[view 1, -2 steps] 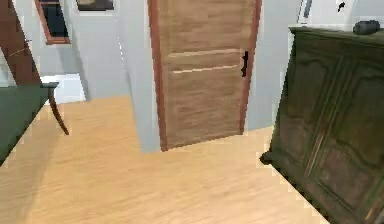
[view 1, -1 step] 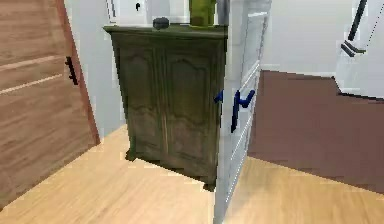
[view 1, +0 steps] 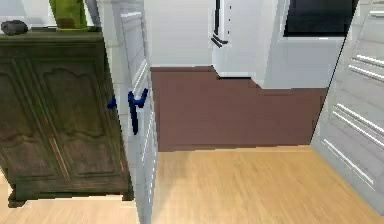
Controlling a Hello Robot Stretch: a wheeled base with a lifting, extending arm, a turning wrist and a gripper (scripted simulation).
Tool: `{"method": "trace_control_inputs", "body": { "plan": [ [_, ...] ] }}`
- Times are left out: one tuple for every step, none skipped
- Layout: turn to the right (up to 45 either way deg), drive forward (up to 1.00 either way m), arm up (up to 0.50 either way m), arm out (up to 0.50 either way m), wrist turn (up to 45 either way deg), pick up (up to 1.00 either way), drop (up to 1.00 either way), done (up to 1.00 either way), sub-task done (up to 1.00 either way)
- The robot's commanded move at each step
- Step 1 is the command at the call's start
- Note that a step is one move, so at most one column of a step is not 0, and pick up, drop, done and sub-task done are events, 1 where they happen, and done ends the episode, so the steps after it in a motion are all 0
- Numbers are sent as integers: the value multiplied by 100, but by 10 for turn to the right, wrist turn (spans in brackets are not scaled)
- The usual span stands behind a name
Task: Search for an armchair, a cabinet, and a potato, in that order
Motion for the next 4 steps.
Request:
{"method": "trace_control_inputs", "body": {
  "plan": [
    [0,55,0,0,0,0,0,0,0],
    [-450,0,0,0,0,0,0,0,0],
    [0,0,0,0,0,0,0,0,100],
    [450,0,0,0,0,0,0,0,0]
  ]
}}
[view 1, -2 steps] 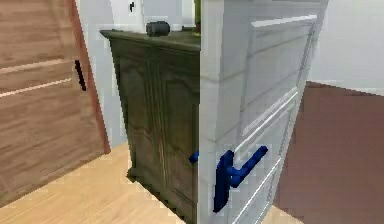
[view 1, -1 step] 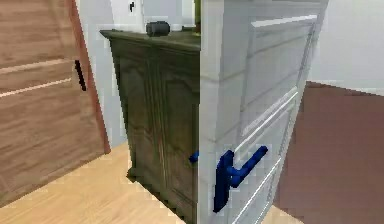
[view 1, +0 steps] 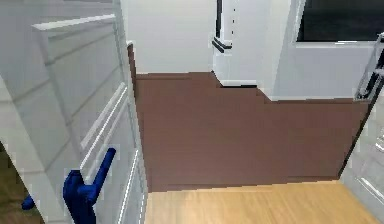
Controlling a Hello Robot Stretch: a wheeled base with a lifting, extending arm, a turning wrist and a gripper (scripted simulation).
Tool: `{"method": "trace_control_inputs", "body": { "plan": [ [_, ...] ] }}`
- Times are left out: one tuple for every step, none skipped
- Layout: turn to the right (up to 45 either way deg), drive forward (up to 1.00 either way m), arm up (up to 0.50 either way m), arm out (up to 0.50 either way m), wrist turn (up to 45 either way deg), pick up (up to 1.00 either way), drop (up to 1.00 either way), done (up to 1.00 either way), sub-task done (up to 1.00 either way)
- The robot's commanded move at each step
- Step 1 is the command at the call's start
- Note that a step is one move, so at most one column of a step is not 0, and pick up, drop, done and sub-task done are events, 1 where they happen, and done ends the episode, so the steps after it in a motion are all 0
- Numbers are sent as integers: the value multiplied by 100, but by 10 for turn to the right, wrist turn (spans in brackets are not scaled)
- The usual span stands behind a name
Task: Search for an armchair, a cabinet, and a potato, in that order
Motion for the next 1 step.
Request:
{"method": "trace_control_inputs", "body": {
  "plan": [
    [450,0,0,0,0,0,0,0,0]
  ]
}}
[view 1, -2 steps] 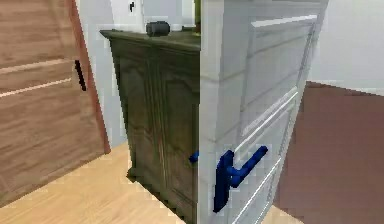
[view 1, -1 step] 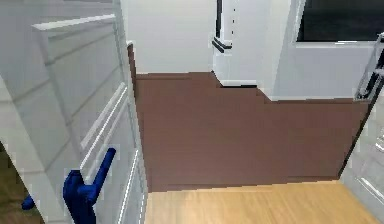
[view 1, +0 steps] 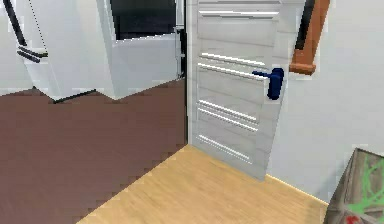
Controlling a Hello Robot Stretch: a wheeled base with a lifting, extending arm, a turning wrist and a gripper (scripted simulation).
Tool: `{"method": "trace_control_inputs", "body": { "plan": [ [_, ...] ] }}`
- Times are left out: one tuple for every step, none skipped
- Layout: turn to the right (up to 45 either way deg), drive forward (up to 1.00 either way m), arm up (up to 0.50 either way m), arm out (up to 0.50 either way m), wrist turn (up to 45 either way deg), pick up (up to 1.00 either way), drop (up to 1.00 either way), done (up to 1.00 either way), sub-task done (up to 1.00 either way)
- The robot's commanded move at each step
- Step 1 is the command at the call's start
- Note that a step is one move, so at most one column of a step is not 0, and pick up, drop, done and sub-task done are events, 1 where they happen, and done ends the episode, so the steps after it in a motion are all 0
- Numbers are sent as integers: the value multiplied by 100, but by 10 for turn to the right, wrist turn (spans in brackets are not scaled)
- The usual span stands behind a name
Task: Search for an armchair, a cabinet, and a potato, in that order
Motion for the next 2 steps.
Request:
{"method": "trace_control_inputs", "body": {
  "plan": [
    [60,0,0,0,0,0,0,0,0],
    [0,50,0,0,0,0,0,0,0]
  ]
}}
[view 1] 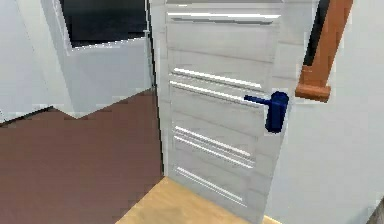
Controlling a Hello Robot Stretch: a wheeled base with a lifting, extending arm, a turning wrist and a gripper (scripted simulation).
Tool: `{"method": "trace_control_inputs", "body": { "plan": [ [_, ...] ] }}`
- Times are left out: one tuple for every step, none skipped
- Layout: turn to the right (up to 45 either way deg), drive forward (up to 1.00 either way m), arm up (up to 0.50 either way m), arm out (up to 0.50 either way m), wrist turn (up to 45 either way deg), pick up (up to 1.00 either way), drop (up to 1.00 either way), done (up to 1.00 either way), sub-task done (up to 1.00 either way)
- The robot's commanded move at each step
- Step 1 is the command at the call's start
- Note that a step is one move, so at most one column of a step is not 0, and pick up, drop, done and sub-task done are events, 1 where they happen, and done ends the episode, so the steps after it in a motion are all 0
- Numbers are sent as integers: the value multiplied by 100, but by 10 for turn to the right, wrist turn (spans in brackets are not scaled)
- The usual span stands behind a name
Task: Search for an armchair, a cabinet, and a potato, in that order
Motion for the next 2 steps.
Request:
{"method": "trace_control_inputs", "body": {
  "plan": [
    [-450,0,0,0,0,0,0,0,0],
    [-180,0,0,0,0,0,0,0,0]
  ]
}}
